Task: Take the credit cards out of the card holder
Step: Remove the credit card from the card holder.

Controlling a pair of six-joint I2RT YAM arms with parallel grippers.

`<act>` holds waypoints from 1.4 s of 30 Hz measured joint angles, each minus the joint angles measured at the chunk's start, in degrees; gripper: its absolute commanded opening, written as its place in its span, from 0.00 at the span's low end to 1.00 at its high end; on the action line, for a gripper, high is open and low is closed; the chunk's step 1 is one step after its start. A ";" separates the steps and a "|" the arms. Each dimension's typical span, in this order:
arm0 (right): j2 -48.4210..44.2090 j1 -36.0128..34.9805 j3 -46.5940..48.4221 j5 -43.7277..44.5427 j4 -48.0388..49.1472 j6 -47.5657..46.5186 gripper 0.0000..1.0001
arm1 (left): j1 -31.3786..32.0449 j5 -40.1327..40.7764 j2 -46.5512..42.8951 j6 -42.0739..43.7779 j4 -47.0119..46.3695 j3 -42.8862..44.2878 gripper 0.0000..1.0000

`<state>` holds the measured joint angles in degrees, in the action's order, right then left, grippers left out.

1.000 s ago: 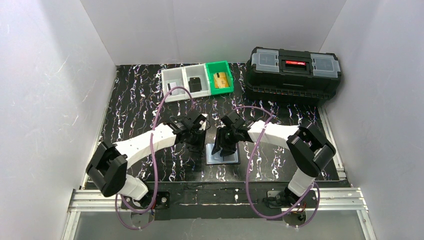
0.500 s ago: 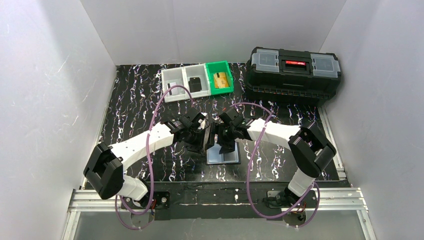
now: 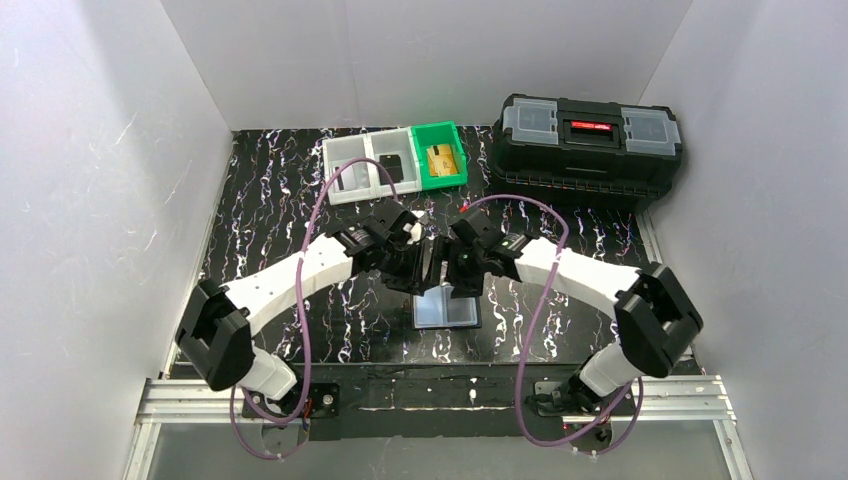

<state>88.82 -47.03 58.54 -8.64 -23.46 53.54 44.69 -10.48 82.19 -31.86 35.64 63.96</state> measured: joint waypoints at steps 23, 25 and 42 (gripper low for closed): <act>-8.00 4.31 -8.48 3.74 -4.76 -4.31 0.71 | -0.31 -8.57 19.98 -5.79 -11.98 4.79 0.27; -6.97 4.31 -8.48 3.63 -4.72 -4.52 0.71 | -0.59 -8.96 20.15 -6.05 -13.20 4.22 0.28; -2.12 4.33 -8.33 2.93 -4.70 -6.38 0.44 | -2.36 -13.00 21.90 -7.85 -19.65 0.11 0.28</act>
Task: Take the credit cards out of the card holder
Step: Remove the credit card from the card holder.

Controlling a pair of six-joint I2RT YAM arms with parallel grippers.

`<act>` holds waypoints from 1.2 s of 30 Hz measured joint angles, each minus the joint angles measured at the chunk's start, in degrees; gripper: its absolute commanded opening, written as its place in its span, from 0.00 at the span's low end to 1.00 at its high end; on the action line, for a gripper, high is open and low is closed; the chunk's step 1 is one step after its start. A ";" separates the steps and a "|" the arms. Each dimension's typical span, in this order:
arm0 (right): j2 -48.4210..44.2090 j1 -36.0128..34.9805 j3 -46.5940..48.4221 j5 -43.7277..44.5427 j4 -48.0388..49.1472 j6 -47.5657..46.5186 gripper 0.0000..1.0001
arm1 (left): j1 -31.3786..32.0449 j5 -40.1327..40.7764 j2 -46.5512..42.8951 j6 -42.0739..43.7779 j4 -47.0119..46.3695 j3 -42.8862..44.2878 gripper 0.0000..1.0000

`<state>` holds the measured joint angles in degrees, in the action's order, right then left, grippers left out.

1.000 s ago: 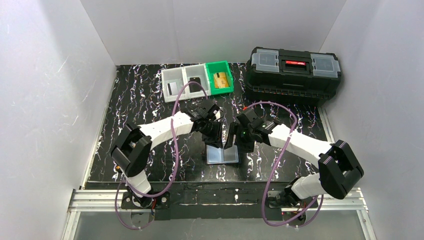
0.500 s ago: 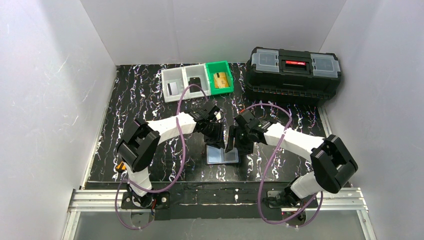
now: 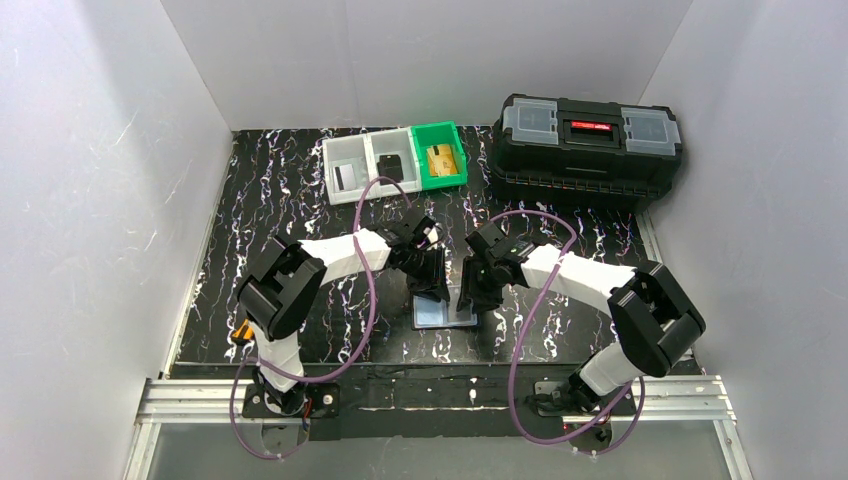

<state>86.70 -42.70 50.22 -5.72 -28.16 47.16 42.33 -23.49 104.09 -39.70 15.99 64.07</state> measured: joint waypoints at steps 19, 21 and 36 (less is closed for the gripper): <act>3.17 -0.09 0.83 -0.68 0.02 0.48 0.19 | -0.46 -4.26 0.44 -3.67 -8.31 -5.92 0.27; 3.67 -0.22 1.16 -0.87 0.07 0.61 0.18 | -0.66 -4.85 0.44 -4.04 -9.18 -6.38 0.26; 5.14 -1.22 2.29 -2.10 1.29 1.79 0.32 | -0.87 -4.39 0.44 -3.48 -9.53 -7.19 0.05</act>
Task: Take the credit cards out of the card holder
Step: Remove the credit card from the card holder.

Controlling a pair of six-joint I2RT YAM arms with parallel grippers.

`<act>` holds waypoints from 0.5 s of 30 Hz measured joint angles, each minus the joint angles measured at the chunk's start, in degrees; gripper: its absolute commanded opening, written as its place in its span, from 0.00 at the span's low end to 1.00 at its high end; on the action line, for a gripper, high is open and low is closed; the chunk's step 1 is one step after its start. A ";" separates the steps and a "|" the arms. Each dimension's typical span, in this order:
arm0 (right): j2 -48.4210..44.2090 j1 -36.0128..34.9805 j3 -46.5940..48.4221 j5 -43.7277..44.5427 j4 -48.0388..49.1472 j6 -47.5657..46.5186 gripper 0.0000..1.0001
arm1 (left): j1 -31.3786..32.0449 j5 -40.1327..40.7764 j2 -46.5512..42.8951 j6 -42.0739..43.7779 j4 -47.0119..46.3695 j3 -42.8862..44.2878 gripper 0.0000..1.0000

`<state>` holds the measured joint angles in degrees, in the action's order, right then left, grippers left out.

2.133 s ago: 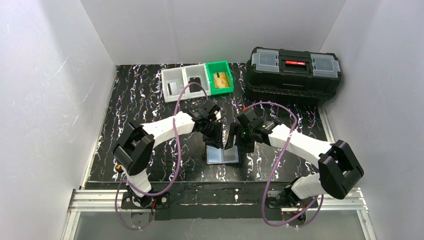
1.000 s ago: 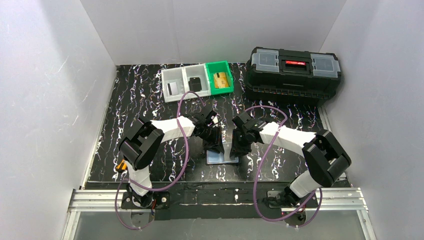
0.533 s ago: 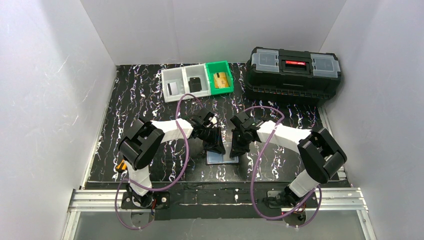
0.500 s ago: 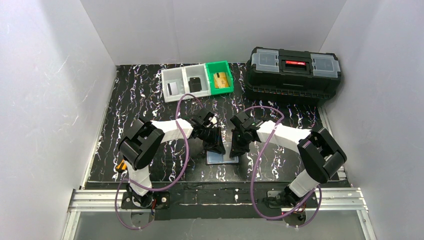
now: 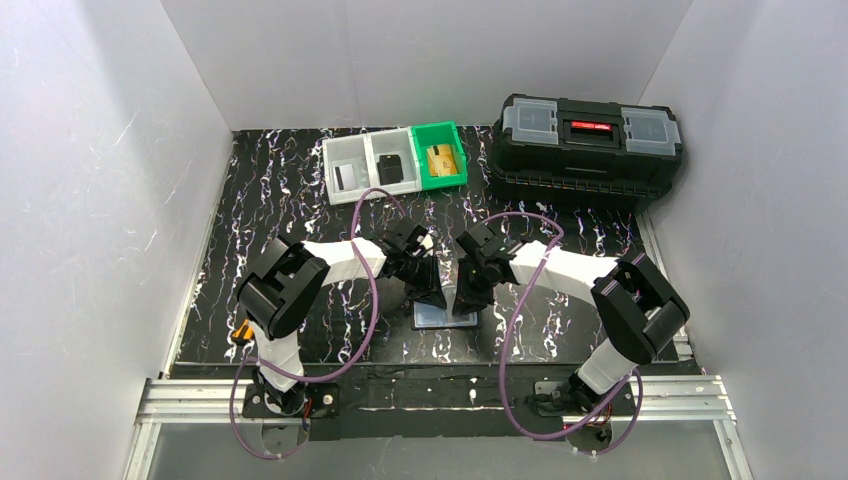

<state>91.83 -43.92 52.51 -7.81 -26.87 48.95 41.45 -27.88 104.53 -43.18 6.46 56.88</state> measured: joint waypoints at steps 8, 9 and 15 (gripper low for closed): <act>-4.92 0.26 0.00 1.88 -1.66 0.17 0.47 | 0.11 1.16 1.16 1.79 3.19 2.05 0.03; -5.53 0.35 0.02 2.03 -1.75 0.17 0.47 | 0.15 1.33 1.36 2.03 3.87 2.49 0.03; -5.44 0.74 0.22 2.47 -1.66 0.11 0.47 | 0.39 2.01 1.73 2.49 5.55 3.54 0.02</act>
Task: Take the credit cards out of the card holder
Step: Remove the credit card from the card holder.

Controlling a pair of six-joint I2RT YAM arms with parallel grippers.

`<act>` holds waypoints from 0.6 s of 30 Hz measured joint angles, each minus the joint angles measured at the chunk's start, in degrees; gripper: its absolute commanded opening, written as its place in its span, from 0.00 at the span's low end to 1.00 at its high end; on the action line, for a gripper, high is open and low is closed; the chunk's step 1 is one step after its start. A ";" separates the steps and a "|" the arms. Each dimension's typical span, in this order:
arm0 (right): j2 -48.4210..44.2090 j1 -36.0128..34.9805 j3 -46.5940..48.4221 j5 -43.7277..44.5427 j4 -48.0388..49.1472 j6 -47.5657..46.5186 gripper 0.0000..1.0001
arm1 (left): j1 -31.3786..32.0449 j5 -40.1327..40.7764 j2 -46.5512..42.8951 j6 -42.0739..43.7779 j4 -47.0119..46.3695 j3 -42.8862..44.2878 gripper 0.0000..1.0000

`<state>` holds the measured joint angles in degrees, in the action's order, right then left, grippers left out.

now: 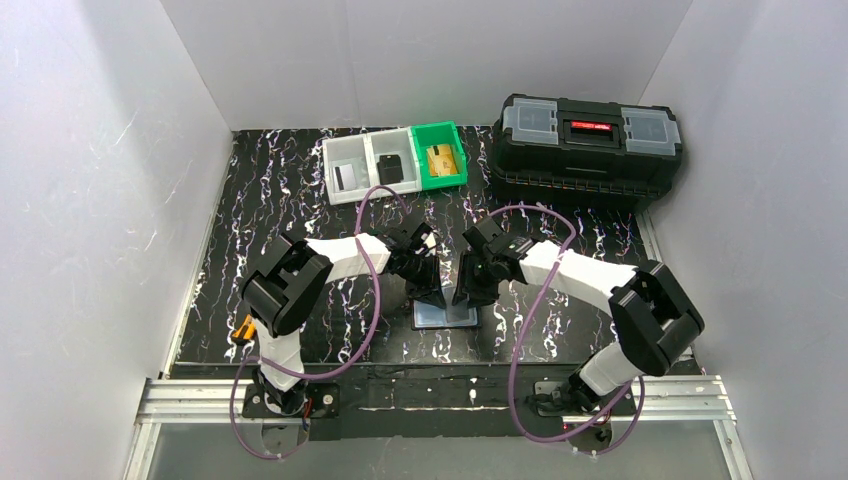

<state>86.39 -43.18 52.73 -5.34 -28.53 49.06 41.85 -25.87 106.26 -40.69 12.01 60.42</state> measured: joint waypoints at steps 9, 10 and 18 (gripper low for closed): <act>2.56 0.04 0.00 -0.37 0.02 0.02 0.50 | 0.02 0.04 0.00 0.02 0.11 0.02 0.02; 2.56 0.04 0.00 -0.35 -0.02 0.04 0.50 | 0.00 0.04 0.04 0.02 0.20 0.09 0.01; 2.40 0.04 -0.74 0.07 0.22 0.11 0.51 | 0.02 0.09 0.20 0.09 0.66 0.42 0.01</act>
<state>88.79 -43.13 51.99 -5.28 -28.32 49.17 41.87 -25.78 106.45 -40.60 12.67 60.84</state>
